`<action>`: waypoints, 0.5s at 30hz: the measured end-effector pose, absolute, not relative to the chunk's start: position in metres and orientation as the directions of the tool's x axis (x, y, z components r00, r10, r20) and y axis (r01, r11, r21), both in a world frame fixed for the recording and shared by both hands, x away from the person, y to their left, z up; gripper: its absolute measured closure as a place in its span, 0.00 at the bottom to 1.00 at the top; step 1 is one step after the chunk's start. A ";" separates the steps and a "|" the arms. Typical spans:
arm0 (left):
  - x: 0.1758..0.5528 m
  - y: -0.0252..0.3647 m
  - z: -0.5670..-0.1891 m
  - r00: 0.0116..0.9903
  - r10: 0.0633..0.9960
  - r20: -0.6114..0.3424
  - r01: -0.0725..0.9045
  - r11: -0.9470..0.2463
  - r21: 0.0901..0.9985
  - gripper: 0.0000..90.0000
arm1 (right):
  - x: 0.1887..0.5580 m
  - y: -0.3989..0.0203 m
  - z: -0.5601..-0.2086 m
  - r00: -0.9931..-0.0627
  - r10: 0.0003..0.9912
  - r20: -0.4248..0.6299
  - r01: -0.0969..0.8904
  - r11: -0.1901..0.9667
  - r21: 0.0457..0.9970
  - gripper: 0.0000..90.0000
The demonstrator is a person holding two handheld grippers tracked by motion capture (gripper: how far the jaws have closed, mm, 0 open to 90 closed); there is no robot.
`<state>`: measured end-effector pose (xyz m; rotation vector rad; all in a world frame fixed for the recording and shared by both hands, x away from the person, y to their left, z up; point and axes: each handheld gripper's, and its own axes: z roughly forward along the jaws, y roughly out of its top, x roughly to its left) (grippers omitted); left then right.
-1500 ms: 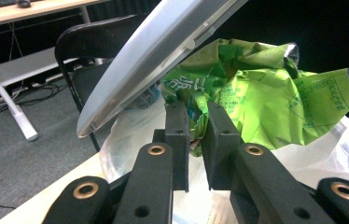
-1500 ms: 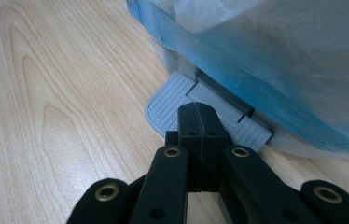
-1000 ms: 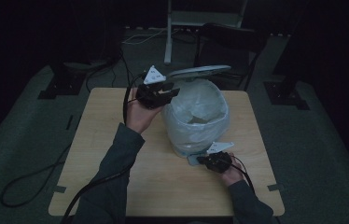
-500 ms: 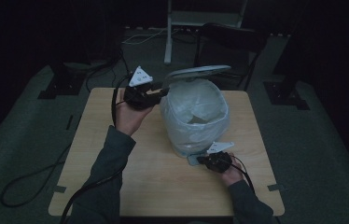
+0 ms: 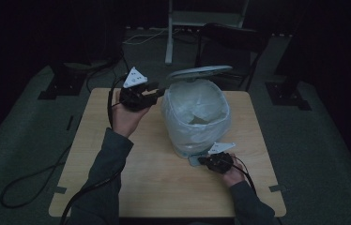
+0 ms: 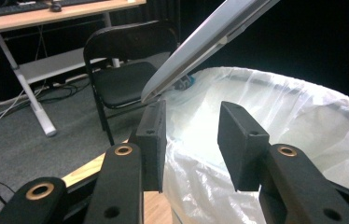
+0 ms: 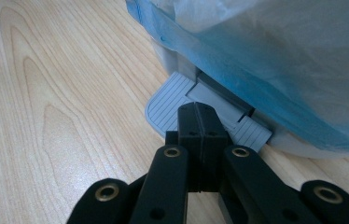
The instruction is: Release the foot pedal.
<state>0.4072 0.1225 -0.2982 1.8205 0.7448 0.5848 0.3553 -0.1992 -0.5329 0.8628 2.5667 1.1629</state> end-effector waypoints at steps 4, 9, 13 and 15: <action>0.407 0.129 -0.300 0.677 0.735 0.037 0.227 -0.256 0.940 0.69 | 0.355 -0.199 -0.533 -0.811 0.581 0.065 0.432 0.520 0.737 1.00; 0.407 0.137 -0.303 0.663 0.749 0.025 0.234 -0.238 0.943 0.68 | 0.356 -0.200 -0.533 -0.811 0.581 0.066 0.431 0.519 0.738 1.00; 0.408 0.142 -0.306 0.656 0.755 0.018 0.244 -0.234 0.941 0.68 | 0.355 -0.199 -0.533 -0.810 0.584 0.062 0.431 0.520 0.738 1.00; 0.408 0.144 -0.308 0.652 0.758 0.014 0.248 -0.231 0.941 0.67 | 0.355 -0.199 -0.533 -0.809 0.585 0.056 0.428 0.521 0.739 1.00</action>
